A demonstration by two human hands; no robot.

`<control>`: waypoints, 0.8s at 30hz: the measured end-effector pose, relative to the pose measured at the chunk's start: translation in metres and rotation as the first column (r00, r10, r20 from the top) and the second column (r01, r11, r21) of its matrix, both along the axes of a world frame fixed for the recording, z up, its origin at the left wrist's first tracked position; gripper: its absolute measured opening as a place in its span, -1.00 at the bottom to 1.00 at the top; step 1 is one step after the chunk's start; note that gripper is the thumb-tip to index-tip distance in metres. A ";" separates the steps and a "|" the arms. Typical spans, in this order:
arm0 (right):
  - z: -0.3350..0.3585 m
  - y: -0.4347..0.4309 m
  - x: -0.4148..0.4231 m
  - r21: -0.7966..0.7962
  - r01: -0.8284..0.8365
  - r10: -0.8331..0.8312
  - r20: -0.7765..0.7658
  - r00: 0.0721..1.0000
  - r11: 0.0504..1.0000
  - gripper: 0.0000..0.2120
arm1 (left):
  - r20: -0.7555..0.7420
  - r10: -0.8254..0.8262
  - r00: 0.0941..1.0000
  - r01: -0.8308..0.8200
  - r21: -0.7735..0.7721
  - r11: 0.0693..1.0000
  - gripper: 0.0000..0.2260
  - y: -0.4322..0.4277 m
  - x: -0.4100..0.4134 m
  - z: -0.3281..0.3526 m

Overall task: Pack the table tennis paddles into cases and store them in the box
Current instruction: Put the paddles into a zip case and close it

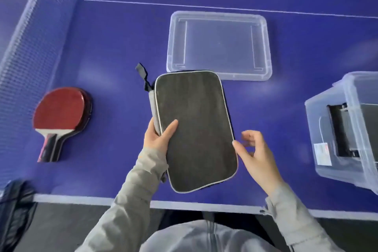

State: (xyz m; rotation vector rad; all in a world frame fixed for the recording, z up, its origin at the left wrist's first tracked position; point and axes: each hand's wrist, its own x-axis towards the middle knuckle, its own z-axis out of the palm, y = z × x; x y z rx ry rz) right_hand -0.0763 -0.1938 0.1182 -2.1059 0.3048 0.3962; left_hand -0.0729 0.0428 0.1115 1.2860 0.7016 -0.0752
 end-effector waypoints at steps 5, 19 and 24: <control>0.022 0.038 0.018 -0.060 -0.165 0.174 0.229 0.958 0.985 -0.70 | -0.004 -0.237 0.971 0.232 0.218 0.948 -0.80 0.027 -0.044 -0.005; 0.071 0.092 0.051 -0.056 -0.679 0.679 -0.017 0.734 0.732 -0.84 | -0.172 -0.667 0.725 0.629 0.561 0.539 -0.67 0.050 -0.074 0.007; 0.069 0.100 0.044 -0.006 -0.622 0.620 0.074 0.781 0.783 -0.95 | -0.187 -0.665 0.723 0.617 0.609 0.499 -0.75 0.052 -0.073 0.006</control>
